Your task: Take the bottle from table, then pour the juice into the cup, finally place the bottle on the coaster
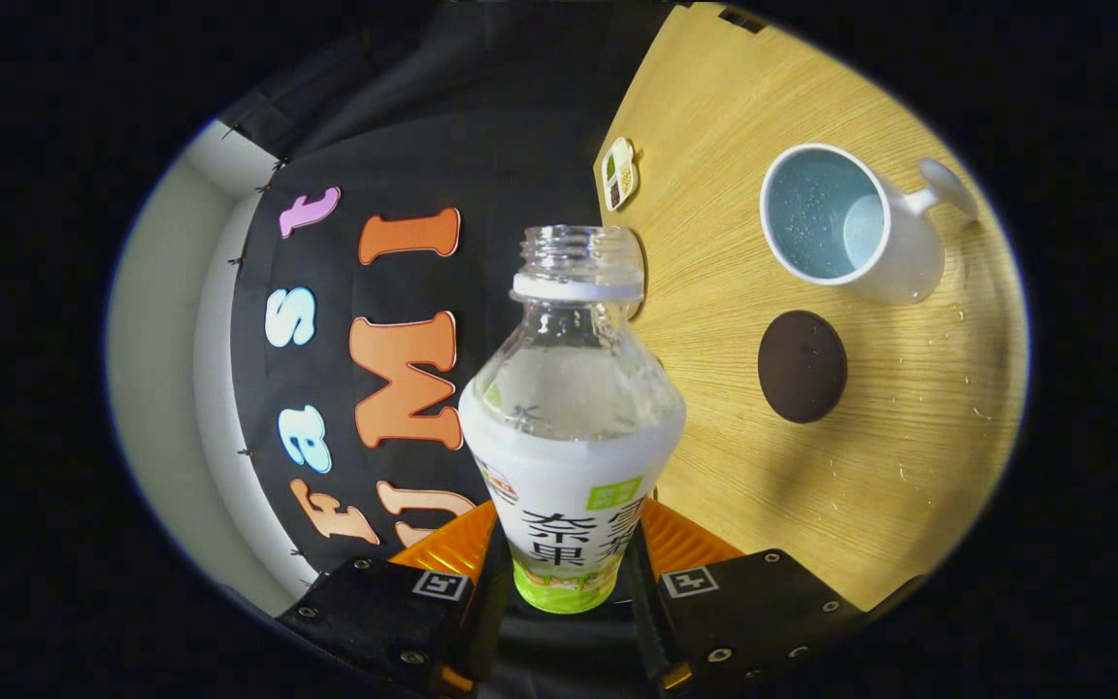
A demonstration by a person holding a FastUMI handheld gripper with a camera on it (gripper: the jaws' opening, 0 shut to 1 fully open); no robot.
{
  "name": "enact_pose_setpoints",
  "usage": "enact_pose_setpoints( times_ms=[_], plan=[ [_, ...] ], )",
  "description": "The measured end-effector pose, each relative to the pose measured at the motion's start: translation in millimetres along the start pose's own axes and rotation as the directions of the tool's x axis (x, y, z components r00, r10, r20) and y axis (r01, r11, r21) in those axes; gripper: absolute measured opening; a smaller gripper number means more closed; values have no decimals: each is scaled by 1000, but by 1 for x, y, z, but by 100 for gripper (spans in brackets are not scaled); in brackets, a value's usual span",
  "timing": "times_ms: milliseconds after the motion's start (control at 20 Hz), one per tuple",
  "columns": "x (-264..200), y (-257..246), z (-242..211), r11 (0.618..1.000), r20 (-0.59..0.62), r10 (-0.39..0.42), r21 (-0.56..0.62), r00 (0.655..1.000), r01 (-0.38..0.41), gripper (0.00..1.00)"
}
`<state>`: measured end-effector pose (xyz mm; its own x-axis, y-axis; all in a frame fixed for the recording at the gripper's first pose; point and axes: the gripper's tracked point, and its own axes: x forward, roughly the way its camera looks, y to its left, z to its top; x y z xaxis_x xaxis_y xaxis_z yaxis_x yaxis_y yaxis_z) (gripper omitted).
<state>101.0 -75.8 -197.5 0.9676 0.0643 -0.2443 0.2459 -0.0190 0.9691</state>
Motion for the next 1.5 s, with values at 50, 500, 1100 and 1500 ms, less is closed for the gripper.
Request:
enact_pose_setpoints(
  times_ms=[50, 500, 1100, 1500],
  plan=[
    [0, 2, -1, 1000, -6, 5, 13, 1000, -5, 58],
    [0, 9, 4, 996, -1, 16, 84, 1000, -16, 58],
    [1, 15, 4, 994, -21, -1, 112, 1000, 3, 58],
    [0, 14, 11, 988, -31, -32, 148, 999, 37, 58]
  ],
)
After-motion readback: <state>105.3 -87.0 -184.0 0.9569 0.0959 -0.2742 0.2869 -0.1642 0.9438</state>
